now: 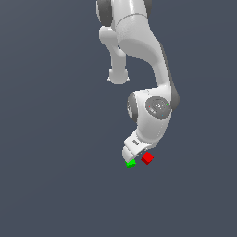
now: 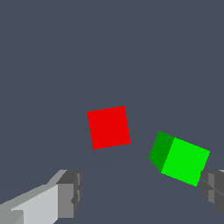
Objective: Stack the red cube on top of the green cube.
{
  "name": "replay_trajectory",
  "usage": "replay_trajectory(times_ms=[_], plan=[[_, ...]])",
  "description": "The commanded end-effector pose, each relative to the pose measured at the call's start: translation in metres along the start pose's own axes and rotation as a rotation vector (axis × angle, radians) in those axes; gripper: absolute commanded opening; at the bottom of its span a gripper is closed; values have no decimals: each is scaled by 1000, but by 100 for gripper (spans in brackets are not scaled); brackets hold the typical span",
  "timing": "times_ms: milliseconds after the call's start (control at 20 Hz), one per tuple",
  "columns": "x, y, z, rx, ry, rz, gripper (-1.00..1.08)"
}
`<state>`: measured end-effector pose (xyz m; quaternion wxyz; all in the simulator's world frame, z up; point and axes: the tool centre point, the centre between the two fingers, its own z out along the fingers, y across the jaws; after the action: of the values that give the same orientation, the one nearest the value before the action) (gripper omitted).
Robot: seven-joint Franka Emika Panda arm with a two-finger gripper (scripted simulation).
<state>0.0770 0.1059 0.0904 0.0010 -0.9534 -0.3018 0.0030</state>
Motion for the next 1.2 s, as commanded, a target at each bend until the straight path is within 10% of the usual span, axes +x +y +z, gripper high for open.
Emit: replay_trajectory(times_ms=[0,1150], plan=[[12,-8,8,-2,3,-63,100],[30,-24,40,-4,5,-170,100]])
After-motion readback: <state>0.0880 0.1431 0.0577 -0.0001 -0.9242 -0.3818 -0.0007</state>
